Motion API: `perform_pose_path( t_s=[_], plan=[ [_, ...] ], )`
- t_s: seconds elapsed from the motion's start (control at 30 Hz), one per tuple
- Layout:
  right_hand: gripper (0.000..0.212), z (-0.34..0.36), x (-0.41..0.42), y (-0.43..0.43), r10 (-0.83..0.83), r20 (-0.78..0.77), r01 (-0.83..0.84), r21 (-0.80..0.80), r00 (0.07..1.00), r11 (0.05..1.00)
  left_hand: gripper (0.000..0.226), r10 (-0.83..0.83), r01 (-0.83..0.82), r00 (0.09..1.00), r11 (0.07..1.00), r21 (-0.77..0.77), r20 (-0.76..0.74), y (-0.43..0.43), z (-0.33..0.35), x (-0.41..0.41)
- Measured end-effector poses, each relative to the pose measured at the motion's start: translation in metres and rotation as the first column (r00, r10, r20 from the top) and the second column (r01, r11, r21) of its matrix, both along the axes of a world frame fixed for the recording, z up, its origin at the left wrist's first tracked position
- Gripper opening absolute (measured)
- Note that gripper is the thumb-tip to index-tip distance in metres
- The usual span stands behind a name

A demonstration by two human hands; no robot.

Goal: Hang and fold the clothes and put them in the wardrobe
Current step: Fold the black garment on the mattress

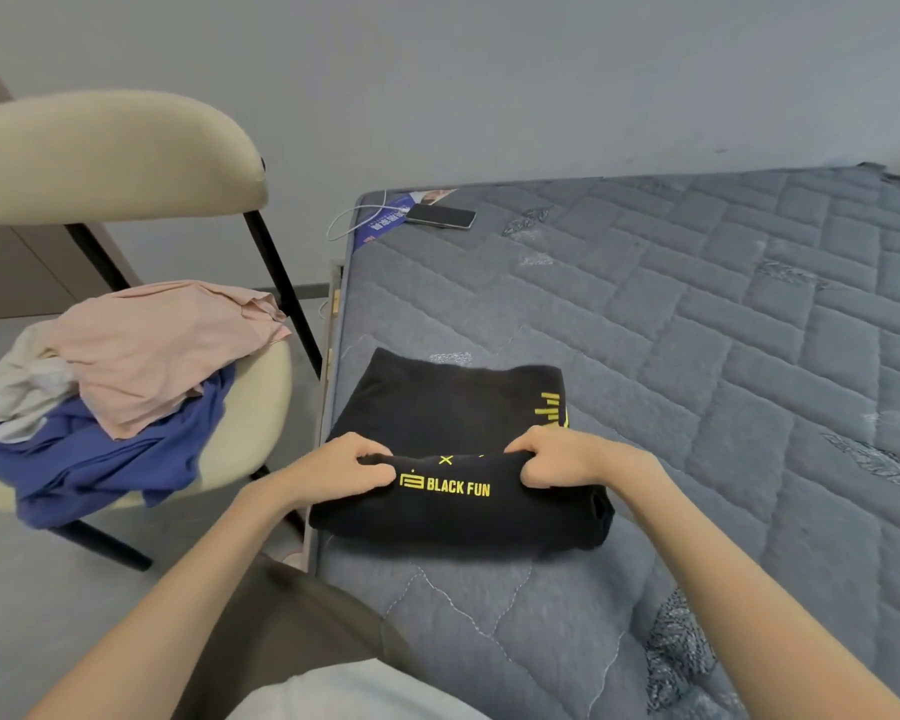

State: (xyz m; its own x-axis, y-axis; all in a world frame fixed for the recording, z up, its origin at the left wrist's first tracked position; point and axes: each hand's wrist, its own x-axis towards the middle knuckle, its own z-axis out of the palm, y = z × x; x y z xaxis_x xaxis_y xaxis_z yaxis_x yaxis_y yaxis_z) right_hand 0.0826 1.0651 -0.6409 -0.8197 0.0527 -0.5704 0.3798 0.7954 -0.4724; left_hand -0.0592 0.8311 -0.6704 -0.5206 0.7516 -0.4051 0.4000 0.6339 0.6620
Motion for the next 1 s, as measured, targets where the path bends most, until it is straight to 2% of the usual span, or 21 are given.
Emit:
perform_pose_path(
  t_s=[0.07, 0.13, 0.17, 0.27, 0.37, 0.57, 0.67, 0.77, 0.83, 0.87, 0.93, 1.0],
  plan=[
    [0.037, 0.007, 0.001, -0.001, -0.016, 0.083, 0.025, -0.099, 0.996, 0.995, 0.023, 0.001, 0.001, 0.995, 1.0, -0.022, 0.101, 0.001, 0.006, -0.001],
    [0.033, 0.01, -0.001, 0.001, -0.039, 0.079, 0.047, -0.108, 0.996, 0.993, 0.023, 0.018, -0.016, 0.997, 0.999, -0.028, 0.081, 0.005, 0.01, -0.004],
    [0.034, 0.01, -0.004, 0.003, -0.051, 0.047, 0.054, -0.073, 0.998, 0.996, 0.022, 0.051, -0.05, 0.997, 0.999, -0.01, 0.053, 0.008, 0.012, -0.007],
    [0.041, 0.01, -0.019, 0.016, -0.094, -0.101, 0.111, 0.17, 0.99, 0.979, 0.013, 0.223, -0.219, 0.974, 0.971, 0.1, -0.028, 0.022, 0.02, -0.02],
    [0.039, 0.009, -0.034, 0.028, -0.112, -0.205, 0.174, 0.321, 0.972, 0.931, 0.016, 0.349, -0.342, 0.937, 0.928, 0.149, -0.023, 0.038, 0.02, -0.034],
    [0.025, -0.014, -0.063, 0.042, -0.141, -0.312, 0.273, 0.432, 0.939, 0.86, 0.028, 0.566, -0.572, 0.818, 0.787, 0.23, 0.097, 0.064, -0.003, -0.058],
    [0.023, -0.03, -0.076, 0.05, -0.112, -0.365, 0.293, 0.488, 0.924, 0.822, 0.029, 0.617, -0.626, 0.776, 0.728, 0.28, 0.13, 0.078, -0.015, -0.069],
    [0.019, -0.05, -0.086, 0.056, -0.073, -0.389, 0.304, 0.575, 0.918, 0.76, 0.031, 0.658, -0.65, 0.747, 0.69, 0.317, 0.1, 0.091, -0.029, -0.076],
    [0.019, -0.065, -0.088, 0.052, -0.028, -0.474, 0.365, 0.637, 0.88, 0.679, 0.036, 0.692, -0.652, 0.722, 0.687, 0.322, -0.014, 0.096, -0.036, -0.076],
    [0.027, -0.072, -0.088, 0.046, -0.019, -0.533, 0.413, 0.632, 0.846, 0.655, 0.035, 0.697, -0.62, 0.7, 0.702, 0.35, -0.158, 0.097, -0.041, -0.075],
    [0.039, -0.088, -0.089, 0.026, -0.022, -0.653, 0.487, 0.543, 0.757, 0.684, 0.033, 0.572, -0.421, 0.629, 0.82, 0.388, -0.527, 0.1, -0.05, -0.068],
    [0.038, -0.1, -0.09, 0.001, -0.014, -0.675, 0.454, 0.48, 0.737, 0.751, 0.038, 0.348, -0.148, 0.605, 0.933, 0.327, -0.717, 0.109, -0.062, -0.049]
  ],
)
